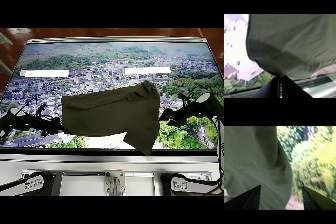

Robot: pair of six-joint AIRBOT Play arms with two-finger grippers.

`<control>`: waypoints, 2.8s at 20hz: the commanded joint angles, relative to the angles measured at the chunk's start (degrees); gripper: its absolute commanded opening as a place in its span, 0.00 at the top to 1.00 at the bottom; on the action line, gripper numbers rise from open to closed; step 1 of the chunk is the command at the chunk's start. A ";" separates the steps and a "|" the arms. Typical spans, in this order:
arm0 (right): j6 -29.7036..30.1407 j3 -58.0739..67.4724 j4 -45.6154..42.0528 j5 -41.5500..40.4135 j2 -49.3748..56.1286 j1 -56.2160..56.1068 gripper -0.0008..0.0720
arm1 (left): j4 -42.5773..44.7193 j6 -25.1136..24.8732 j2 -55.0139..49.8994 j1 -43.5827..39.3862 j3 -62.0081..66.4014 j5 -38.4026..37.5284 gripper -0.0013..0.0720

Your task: Fold the shirts.

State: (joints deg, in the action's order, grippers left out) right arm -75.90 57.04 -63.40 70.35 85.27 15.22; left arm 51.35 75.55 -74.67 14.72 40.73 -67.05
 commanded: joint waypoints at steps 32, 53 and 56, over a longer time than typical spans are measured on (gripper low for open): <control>3.23 52.26 -13.18 4.11 -46.34 -6.16 0.90 | 16.57 9.62 37.18 -2.91 70.69 -15.74 0.93; -13.09 52.11 -3.82 -12.37 27.36 -14.08 0.90 | 8.07 8.96 -16.55 -2.97 40.22 8.57 0.93; -15.87 52.11 -3.17 -9.84 29.55 -15.19 0.86 | 5.73 9.01 -21.53 -3.08 40.19 3.30 0.93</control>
State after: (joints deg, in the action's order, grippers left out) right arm -89.36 109.10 -68.45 62.17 111.74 1.32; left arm 61.73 84.97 -90.37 11.77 80.18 -61.17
